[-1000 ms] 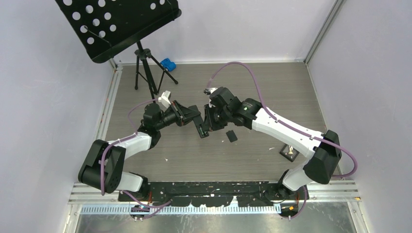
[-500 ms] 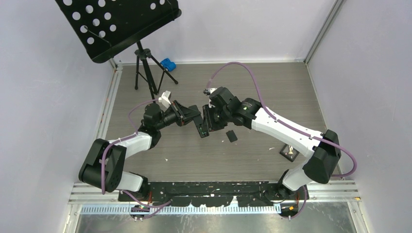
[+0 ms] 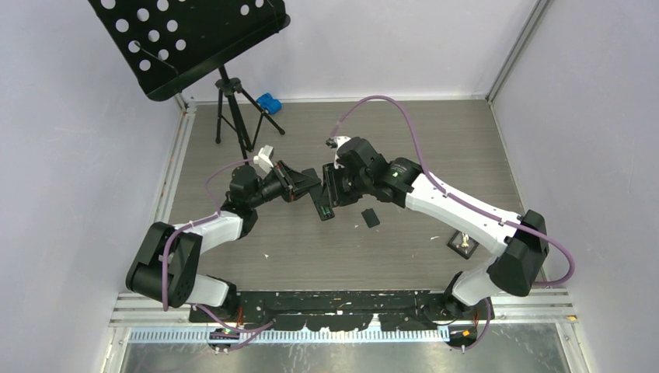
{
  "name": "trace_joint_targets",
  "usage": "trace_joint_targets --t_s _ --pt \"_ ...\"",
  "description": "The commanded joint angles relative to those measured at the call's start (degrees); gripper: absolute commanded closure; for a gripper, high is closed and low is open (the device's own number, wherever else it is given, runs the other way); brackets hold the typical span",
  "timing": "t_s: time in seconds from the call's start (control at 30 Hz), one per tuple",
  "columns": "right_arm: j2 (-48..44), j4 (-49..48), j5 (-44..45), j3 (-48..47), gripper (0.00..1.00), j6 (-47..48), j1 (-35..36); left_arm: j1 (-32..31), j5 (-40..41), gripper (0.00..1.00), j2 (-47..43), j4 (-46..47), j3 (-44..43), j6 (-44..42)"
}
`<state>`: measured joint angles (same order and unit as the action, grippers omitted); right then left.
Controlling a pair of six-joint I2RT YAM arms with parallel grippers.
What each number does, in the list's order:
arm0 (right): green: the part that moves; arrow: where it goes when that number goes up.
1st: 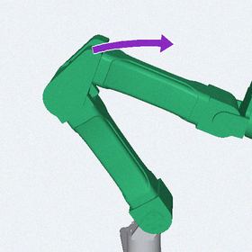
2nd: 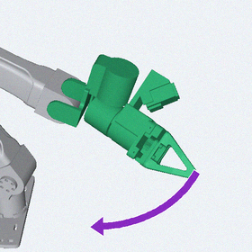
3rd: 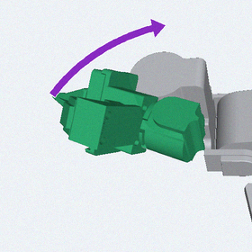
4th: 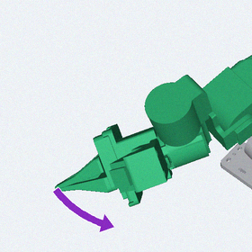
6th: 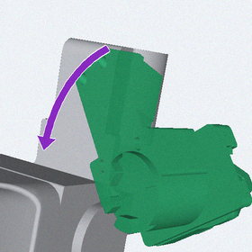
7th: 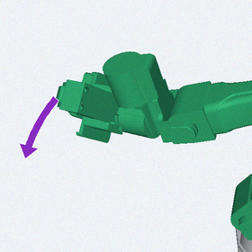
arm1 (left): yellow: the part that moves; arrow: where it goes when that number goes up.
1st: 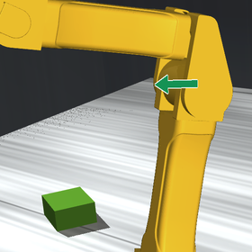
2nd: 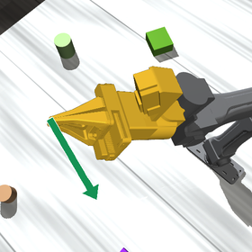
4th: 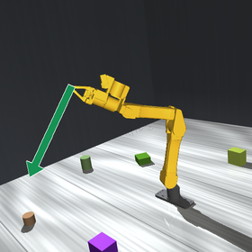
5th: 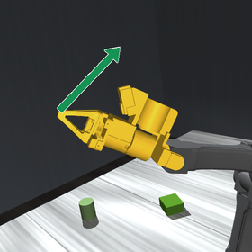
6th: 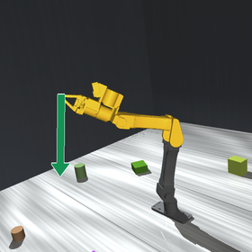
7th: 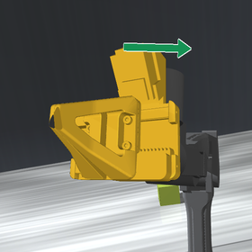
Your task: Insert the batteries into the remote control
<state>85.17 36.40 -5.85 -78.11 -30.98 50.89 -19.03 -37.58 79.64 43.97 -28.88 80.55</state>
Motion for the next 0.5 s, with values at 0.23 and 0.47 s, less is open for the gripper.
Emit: trace_joint_targets --t_s 0.23,0.47 --pt "2.58 -3.68 2.57 -1.01 0.67 4.43 0.82 -0.13 -0.83 1.0 -2.52 -0.93 -0.72 -2.63" --pt "4.09 -4.76 2.41 -0.36 0.72 5.05 1.14 -0.18 -1.11 1.0 -3.7 -3.42 -1.37 -3.62"
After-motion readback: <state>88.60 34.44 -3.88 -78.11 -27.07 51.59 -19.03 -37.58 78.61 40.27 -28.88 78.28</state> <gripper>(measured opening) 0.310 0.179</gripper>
